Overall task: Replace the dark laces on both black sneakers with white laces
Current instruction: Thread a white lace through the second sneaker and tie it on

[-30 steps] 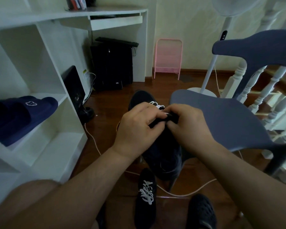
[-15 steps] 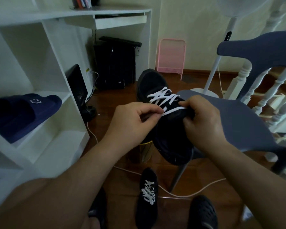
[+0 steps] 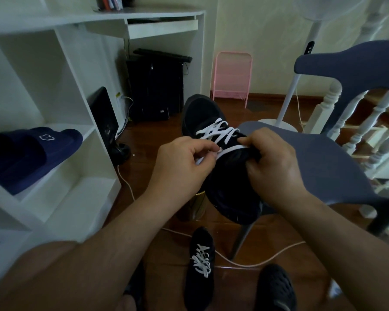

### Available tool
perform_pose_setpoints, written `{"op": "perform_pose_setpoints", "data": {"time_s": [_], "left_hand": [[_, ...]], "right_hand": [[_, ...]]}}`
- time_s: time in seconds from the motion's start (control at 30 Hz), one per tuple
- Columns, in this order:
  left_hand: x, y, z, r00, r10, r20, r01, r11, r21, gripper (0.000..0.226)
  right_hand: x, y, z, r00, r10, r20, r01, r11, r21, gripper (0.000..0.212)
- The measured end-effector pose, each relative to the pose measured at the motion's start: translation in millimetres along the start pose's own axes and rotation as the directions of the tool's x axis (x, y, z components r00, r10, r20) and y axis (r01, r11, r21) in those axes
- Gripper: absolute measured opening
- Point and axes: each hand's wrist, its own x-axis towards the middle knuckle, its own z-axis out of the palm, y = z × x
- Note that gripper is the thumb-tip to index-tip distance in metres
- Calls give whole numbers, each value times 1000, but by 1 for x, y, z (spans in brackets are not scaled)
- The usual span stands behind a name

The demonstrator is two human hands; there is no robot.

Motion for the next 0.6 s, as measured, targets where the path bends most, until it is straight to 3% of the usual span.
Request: {"op": "perform_pose_setpoints", "data": {"time_s": [0.1,0.3,0.4,0.5,0.6], "left_hand": [[-1,2,1,1000,-11,24,11,1000,18,14],[0,2,1,997,-60,39,59,998,16,14],[-1,4,1,998,-21,52,18,998,55,15],[-1,4,3,999,25,40,-29,994,101,16],[-2,5,5,1000,18,18,-20,995,103,17]], "right_hand": [[0,-1,-1,1000,-21,14,21,1000,-5,20],[0,-8,1,997,-21,75,24,999,-49,15],[1,-10,2,992,-10,127,18,998,-62,7],[1,-9,4,989,-9,147,16,999,-45,19],[2,-11,5,991,-11,135,13,1000,-17,17]]}}
